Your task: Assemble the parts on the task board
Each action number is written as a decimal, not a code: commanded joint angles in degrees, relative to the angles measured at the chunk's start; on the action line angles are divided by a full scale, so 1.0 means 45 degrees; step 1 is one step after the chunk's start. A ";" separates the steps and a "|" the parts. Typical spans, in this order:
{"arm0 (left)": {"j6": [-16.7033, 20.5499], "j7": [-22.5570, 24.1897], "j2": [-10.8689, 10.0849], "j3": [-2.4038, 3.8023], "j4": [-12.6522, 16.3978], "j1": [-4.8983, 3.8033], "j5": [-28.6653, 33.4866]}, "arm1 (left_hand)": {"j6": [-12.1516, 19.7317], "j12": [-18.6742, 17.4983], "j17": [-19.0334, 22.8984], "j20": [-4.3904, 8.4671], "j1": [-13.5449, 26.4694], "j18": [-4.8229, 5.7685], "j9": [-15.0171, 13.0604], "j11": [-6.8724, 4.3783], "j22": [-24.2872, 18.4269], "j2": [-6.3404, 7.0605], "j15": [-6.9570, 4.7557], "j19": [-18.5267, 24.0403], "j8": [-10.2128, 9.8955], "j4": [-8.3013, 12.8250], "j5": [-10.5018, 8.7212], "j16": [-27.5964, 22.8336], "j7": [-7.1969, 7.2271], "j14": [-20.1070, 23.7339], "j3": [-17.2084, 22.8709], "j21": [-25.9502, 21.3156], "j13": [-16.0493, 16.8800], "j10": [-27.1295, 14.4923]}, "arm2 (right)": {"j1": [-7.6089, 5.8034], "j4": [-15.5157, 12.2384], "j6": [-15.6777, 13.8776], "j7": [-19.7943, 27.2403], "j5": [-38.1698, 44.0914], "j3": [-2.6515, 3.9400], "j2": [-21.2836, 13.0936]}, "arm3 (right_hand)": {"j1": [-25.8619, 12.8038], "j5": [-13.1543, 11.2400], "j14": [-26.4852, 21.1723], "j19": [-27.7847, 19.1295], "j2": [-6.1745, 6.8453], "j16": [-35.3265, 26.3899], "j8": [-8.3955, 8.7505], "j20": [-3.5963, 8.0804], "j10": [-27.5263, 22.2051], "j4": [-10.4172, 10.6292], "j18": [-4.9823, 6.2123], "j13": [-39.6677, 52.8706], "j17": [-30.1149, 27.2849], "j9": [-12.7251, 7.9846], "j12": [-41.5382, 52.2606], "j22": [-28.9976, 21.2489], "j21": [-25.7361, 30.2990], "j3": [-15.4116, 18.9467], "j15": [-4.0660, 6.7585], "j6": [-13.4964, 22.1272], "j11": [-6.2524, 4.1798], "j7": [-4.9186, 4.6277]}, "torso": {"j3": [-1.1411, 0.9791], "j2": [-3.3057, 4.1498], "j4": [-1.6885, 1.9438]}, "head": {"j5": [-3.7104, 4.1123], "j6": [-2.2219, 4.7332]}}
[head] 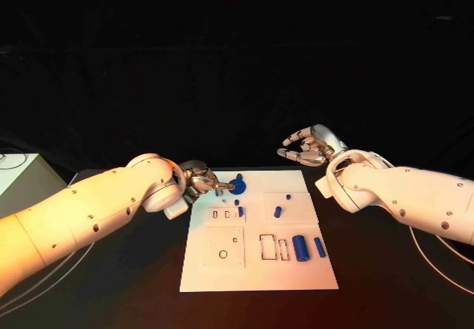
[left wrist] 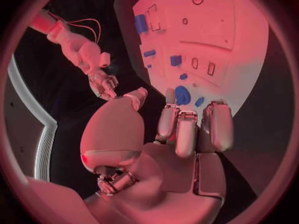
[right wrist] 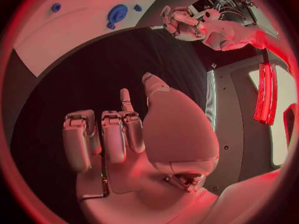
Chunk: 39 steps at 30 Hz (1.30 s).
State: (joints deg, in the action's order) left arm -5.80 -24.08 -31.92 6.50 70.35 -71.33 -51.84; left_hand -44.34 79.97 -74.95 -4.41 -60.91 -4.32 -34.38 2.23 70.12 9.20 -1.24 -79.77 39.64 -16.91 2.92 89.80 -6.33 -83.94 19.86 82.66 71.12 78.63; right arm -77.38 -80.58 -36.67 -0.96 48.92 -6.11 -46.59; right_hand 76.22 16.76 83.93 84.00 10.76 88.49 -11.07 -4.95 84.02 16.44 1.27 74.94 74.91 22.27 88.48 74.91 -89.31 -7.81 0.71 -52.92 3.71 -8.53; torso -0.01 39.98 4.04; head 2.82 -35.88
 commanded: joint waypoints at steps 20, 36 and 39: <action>-0.3739 -0.1369 0.2564 -0.0637 -0.2339 -0.0589 -0.1737 | 0.0251 -0.0171 -0.3345 0.0187 0.0690 0.0097 -0.1693 -0.0254 0.0082 -0.0079 -0.0240 -0.0046 0.0797 0.0012 0.0046 0.0045 0.0243 -0.1346 0.0918 0.0061 -0.0064 -0.0137 | 0.0052 0.0789 0.0948 -0.0319 -0.0447 -0.0017 0.0585 | 0.0008 0.0824 0.1155 0.1259 0.0044 -0.0042 -0.0079 -0.0022 0.0902 0.0027 -0.0223 0.2985 0.2521 0.0102 -0.0119 0.3165 0.0058 0.0201 -0.0027 0.0272 0.0035 -0.0028 | -0.0107 -0.0017 -0.0026 | 0.0446 -0.0193; -0.4710 -0.1484 0.3342 -0.0706 -0.3409 -0.0557 -0.1689 | 0.0191 -0.0159 -0.3345 0.0202 0.0477 0.0096 -0.2210 -0.0280 0.0086 0.0110 -0.0259 -0.0033 0.0932 0.0024 0.0046 0.0045 0.0278 -0.1346 0.1762 0.0051 -0.0009 -0.0137 | 0.0035 0.1016 0.1271 -0.0593 -0.0211 -0.0016 0.0838 | -0.0076 0.0917 0.1143 0.1229 0.0017 -0.0064 -0.0066 -0.0028 0.0846 0.0047 -0.0198 0.2938 0.2474 0.0112 -0.0178 0.3088 0.0146 0.0232 -0.0034 0.0333 0.0046 -0.0042 | 0.0084 0.0261 -0.0119 | 0.0245 -0.0415; -0.4726 -0.1483 0.3363 -0.0707 -0.3462 -0.0556 -0.1819 | 0.0189 -0.0165 -0.3345 0.0203 0.0491 0.0094 -0.2224 -0.0281 0.0079 0.0111 -0.0260 -0.0028 0.0937 0.0019 0.0046 0.0045 0.0279 -0.1346 0.1772 0.0048 -0.0018 -0.0143 | 0.0027 0.1006 0.1309 -0.0647 -0.0151 -0.0016 0.0806 | -0.0100 0.0924 0.1144 0.1224 0.0014 -0.0063 -0.0060 -0.0030 0.0841 0.0049 -0.0194 0.2934 0.2479 0.0113 -0.0183 0.3076 0.0160 0.0243 -0.0037 0.0355 0.0051 -0.0047 | 0.0114 0.0295 -0.0141 | 0.0259 -0.0451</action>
State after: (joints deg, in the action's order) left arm -25.13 -30.64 -16.97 3.32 54.84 -73.82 -59.04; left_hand -43.52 79.34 -74.93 -3.79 -58.61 -4.34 -44.36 1.31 70.48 9.41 -2.04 -79.94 43.50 -16.82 2.91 89.79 -5.11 -83.94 27.50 82.66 71.03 78.13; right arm -77.22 -76.02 -31.93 -3.23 47.24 -6.21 -42.92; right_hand 76.23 20.76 83.93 84.00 10.78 88.48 -11.07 -4.95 84.02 16.69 1.27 74.92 74.91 22.70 87.81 74.92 -88.84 -6.98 0.71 -51.86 3.70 -8.71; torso 0.34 41.04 3.57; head 4.00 -37.78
